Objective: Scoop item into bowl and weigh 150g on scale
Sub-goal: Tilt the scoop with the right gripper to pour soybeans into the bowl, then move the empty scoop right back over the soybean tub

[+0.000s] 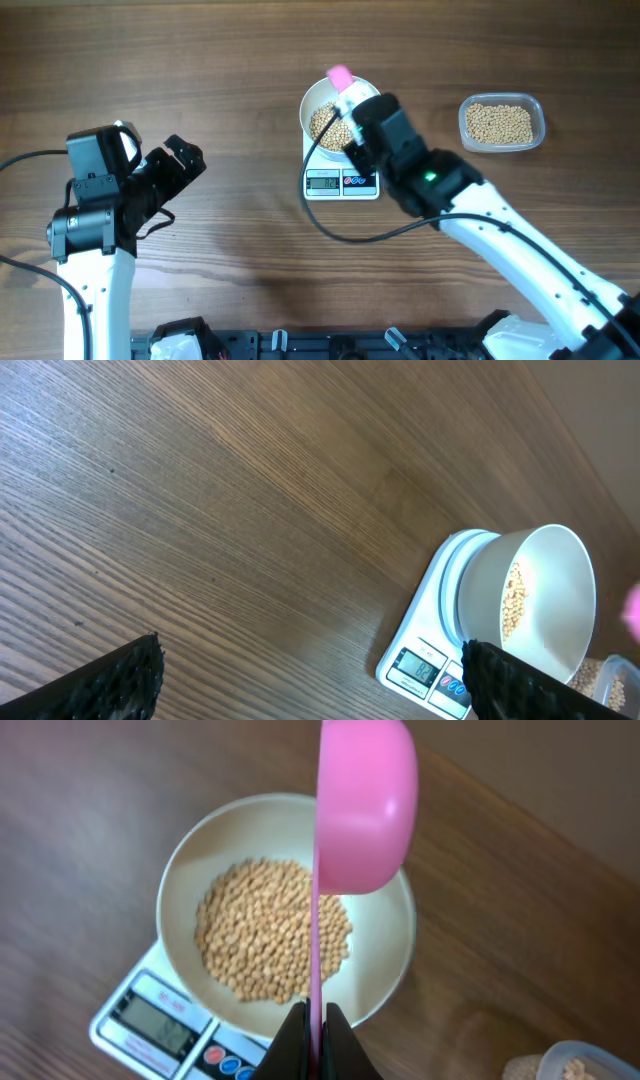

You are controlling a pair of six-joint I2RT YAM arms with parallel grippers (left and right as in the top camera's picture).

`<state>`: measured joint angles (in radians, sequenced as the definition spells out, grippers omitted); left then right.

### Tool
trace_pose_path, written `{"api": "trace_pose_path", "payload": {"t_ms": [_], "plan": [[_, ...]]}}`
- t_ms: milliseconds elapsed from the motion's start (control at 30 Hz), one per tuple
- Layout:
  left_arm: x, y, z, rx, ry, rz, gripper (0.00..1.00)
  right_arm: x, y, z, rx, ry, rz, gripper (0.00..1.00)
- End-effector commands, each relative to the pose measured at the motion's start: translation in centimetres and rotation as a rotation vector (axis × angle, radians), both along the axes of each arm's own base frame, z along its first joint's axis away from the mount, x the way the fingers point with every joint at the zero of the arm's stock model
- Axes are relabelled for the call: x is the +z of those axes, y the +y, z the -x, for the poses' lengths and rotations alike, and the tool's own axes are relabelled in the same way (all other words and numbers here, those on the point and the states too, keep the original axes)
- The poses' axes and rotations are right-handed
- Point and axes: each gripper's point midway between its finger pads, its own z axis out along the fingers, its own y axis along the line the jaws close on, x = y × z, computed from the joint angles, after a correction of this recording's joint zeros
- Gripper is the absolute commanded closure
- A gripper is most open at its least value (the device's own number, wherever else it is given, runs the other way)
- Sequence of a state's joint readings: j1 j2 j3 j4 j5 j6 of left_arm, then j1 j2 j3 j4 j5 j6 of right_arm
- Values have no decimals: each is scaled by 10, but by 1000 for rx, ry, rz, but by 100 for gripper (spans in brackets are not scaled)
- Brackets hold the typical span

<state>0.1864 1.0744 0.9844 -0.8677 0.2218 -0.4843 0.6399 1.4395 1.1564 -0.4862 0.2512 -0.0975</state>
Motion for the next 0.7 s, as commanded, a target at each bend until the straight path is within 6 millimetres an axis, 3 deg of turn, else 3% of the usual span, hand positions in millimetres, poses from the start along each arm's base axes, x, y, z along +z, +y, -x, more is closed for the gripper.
{"api": "trace_pose_path", "payload": {"t_ms": [0,167,200,333,433,533,667], "plan": [[-1,4,0,10,1,-14,0,58,-25,-14,-50,-33,-255,96],[-1,4,0,10,1,-14,0,83,-74,-21,-86,-7,-459,96],[-1,4,0,10,1,-14,0,87,-91,-24,-114,-5,-495,96],[-1,4,0,10,1,-15,0,84,-146,-30,-242,1,-529,96],[-1,5,0,14,2,-20,0,69,-184,-28,-338,27,-486,96],[-2,14,1,45,11,-62,0,39,-217,-18,-414,102,-370,96],[-3,23,2,75,18,-104,0,6,-232,-5,-494,224,-311,96]]}}
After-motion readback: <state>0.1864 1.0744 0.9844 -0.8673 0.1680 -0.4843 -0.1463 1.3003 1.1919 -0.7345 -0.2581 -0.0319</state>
